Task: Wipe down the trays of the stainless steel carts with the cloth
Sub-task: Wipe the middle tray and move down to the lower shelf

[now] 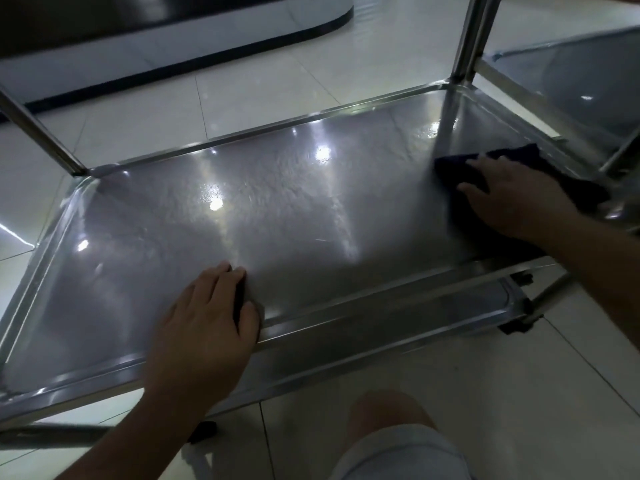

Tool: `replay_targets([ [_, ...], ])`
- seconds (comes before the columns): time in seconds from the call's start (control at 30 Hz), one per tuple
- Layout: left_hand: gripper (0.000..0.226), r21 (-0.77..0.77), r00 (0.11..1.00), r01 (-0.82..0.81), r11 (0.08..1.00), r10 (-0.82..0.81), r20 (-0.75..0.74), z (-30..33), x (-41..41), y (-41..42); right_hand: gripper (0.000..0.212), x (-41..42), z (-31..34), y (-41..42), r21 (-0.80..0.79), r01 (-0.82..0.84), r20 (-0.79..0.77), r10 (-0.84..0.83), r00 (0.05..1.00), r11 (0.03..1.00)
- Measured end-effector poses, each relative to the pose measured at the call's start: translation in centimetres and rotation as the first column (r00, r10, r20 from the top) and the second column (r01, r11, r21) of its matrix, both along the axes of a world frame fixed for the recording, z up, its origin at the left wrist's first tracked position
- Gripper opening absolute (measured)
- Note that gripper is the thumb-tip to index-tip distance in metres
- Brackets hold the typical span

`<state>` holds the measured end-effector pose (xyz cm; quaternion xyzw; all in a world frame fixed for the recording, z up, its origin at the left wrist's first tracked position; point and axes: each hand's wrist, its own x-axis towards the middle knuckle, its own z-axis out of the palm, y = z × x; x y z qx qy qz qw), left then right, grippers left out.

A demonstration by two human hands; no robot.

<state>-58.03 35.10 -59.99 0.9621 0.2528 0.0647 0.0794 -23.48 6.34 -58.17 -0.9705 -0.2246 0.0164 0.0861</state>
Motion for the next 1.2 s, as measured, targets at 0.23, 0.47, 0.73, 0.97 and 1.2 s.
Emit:
replay_targets([
  [0.23,0.064,-0.006,1.000,0.011,1.000,-0.011,-0.021,0.2,-0.2,-0.1,0.066,-14.9,-0.3,6.8,0.053,-0.364,0.005,0.364,0.931,0.930],
  [0.47,0.068,-0.008,0.999,0.031,0.999,-0.032,-0.032,0.5,-0.2,0.1,0.050,-7.0,0.1,6.9,0.099,-0.334,-0.024,0.338,0.941,0.937],
  [0.73,0.065,-0.002,0.999,0.017,1.000,-0.018,-0.031,0.4,-0.1,0.0,0.055,6.5,0.8,2.4,0.088,0.134,-0.082,-0.127,0.989,0.987],
  [0.97,0.062,0.025,1.000,0.020,1.000,-0.019,-0.025,0.5,-0.1,-0.3,0.054,5.2,0.3,-4.0,0.056,0.163,-0.045,-0.160,0.986,0.985],
  [1.2,0.071,0.031,1.000,0.010,0.999,-0.010,-0.027,1.0,-0.1,-0.7,0.060,-1.9,0.2,-6.0,0.014,0.200,0.012,-0.201,0.980,0.980],
])
